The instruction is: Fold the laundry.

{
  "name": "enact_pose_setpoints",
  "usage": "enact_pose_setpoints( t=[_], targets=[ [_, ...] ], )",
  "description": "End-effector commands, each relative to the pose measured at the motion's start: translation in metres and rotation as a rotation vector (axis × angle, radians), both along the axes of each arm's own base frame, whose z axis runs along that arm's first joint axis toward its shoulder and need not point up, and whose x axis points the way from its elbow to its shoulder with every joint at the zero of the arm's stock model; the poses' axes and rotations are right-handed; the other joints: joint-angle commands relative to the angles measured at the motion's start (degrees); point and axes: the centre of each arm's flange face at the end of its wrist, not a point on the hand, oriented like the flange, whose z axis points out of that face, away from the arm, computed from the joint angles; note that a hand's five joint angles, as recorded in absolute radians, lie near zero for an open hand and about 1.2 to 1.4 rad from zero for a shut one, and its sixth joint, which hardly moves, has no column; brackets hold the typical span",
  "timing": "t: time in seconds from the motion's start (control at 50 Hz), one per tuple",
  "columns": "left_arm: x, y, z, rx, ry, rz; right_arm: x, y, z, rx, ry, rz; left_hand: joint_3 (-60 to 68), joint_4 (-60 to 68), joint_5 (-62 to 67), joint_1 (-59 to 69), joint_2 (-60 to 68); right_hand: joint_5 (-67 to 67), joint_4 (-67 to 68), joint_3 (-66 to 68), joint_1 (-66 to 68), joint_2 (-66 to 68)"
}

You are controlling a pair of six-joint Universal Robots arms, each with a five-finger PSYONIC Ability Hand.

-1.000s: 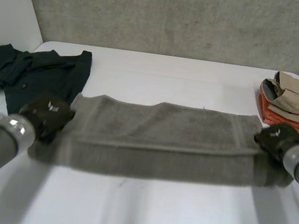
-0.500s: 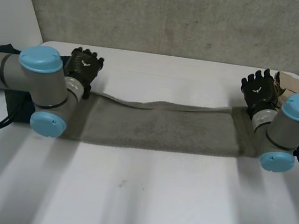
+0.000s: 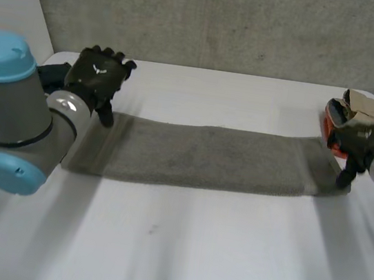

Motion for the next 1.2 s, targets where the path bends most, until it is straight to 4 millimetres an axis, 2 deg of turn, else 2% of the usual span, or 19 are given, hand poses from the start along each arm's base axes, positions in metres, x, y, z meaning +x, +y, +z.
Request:
enact_pose_setpoints(
  t=[0.02, 0.24, 0.28, 0.3, 0.34, 0.4, 0.46, 0.58, 0.7, 0.78, 0.8, 0.86, 0.88, 0.94, 0.96, 1.0, 1.02, 1.1, 1.2],
  targets=[
    [0.000, 0.007, -0.013, 0.025, -0.001, -0.034, -0.016, -0.004, -0.036, 0.014, -0.025, 0.020, -2.12, -1.65, -2.80, -1.12, -1.96, 8.20, 8.37, 8.50, 8.21, 8.62],
    [-0.001, 0.005, -0.018, 0.025, -0.001, -0.034, -0.013, -0.029, -0.081, -0.047, -0.002, 0.041, -2.12, -1.65, -2.80, -1.12, -1.96, 8.87, 9.04, 9.17, 8.88, 9.29],
    [-0.001, 0.005, -0.019, 0.030, -0.001, -0.034, -0.014, -0.033, -0.087, -0.051, 0.027, 0.046, -2.12, -1.65, -2.80, -1.12, -1.96, 26.58, 26.75, 26.88, 26.59, 27.00],
    [-0.001, 0.006, -0.020, 0.031, -0.002, -0.034, -0.015, -0.034, -0.088, -0.057, 0.040, 0.046, -2.12, -1.65, -2.80, -1.12, -1.96, 50.96, 51.12, 51.26, 50.96, 51.38],
    [-0.001, 0.006, -0.020, 0.033, -0.002, -0.035, -0.020, -0.036, -0.087, -0.080, 0.058, 0.024, -2.12, -1.65, -2.80, -1.12, -1.96, 51.20, 51.37, 51.50, 51.21, 51.62],
    [-0.001, 0.007, -0.021, 0.035, -0.005, -0.034, -0.026, -0.039, -0.082, -0.124, 0.076, -0.021, -2.12, -1.65, -2.80, -1.12, -1.96, 51.20, 51.37, 51.50, 51.21, 51.62],
    [0.000, 0.009, -0.021, 0.037, -0.004, -0.035, -0.043, -0.040, -0.061, -0.168, 0.101, -0.076, -2.12, -1.65, -2.80, -1.12, -1.96, 51.20, 51.37, 51.50, 51.21, 51.62],
    [0.004, 0.011, -0.014, 0.025, -0.001, -0.029, -0.101, -0.047, -0.033, -0.227, 0.266, -0.179, -2.12, -1.65, -2.80, -1.12, -1.96, 51.20, 51.37, 51.50, 51.21, 51.62],
    [0.016, 0.011, -0.013, 0.031, -0.001, 0.000, -0.102, -0.052, -0.024, -0.294, 0.478, -0.115, -2.12, -1.65, -2.80, -1.12, -1.96, 51.20, 51.37, 51.50, 51.21, 51.62],
    [0.017, 0.012, -0.010, 0.026, 0.002, 0.003, -0.054, -0.050, -0.009, -0.415, 0.476, 0.010, -2.12, -1.65, -2.80, -1.12, -1.96, 51.20, 51.37, 51.50, 51.21, 51.62],
    [0.018, 0.013, -0.010, 0.027, 0.004, 0.003, -0.019, -0.044, 0.001, -0.498, 0.445, 0.091, -2.12, -1.65, -2.80, -1.12, -1.96, 51.20, 51.37, 51.50, 51.21, 51.62],
    [0.018, 0.013, -0.006, 0.022, 0.019, 0.006, 0.032, -0.029, 0.012, -0.614, 0.376, 0.218, -2.12, -1.65, -2.80, -1.12, -1.96, 51.20, 51.37, 51.50, 51.21, 51.62],
    [0.018, 0.013, -0.005, 0.020, 0.023, 0.006, 0.064, -0.016, 0.019, -0.686, 0.325, 0.308, -2.12, -1.65, -2.80, -1.12, -1.96, 51.20, 51.37, 51.50, 51.21, 51.62],
    [0.018, 0.015, 0.000, 0.014, 0.043, 0.005, 0.107, 0.007, 0.025, -0.777, 0.250, 0.453, -2.12, -1.65, -2.80, -1.12, -1.96, 51.20, 51.37, 51.50, 51.21, 51.62],
    [0.018, 0.015, 0.001, 0.012, 0.047, 0.005, 0.140, 0.028, 0.023, -0.823, 0.195, 0.576, -2.12, -1.65, -2.80, -1.12, -1.96, 51.20, 51.37, 51.50, 51.21, 51.62],
    [0.018, 0.016, 0.002, 0.016, 0.055, 0.004, 0.162, 0.045, 0.013, -0.831, 0.161, 0.672, -2.12, -1.65, -2.80, -1.12, -1.96, 51.20, 51.37, 51.50, 51.21, 51.62],
    [0.018, 0.016, 0.002, 0.016, 0.058, 0.005, 0.188, 0.065, -0.006, -0.815, 0.128, 0.784, -2.12, -1.65, -2.80, -1.12, -1.96, 51.20, 51.37, 51.50, 51.21, 51.62],
    [0.015, 0.018, 0.001, 0.022, 0.060, -0.003, 0.235, 0.116, -0.049, -0.748, 0.075, 0.996, -2.12, -1.65, -2.80, -1.12, -1.96, 51.20, 51.37, 51.50, 51.21, 51.62],
    [0.014, 0.018, 0.000, 0.022, 0.060, -0.006, 0.245, 0.136, -0.085, -0.621, 0.079, 1.064, -2.12, -1.65, -2.80, -1.12, -1.96, 51.20, 51.37, 51.50, 51.21, 51.62]
  ],
)
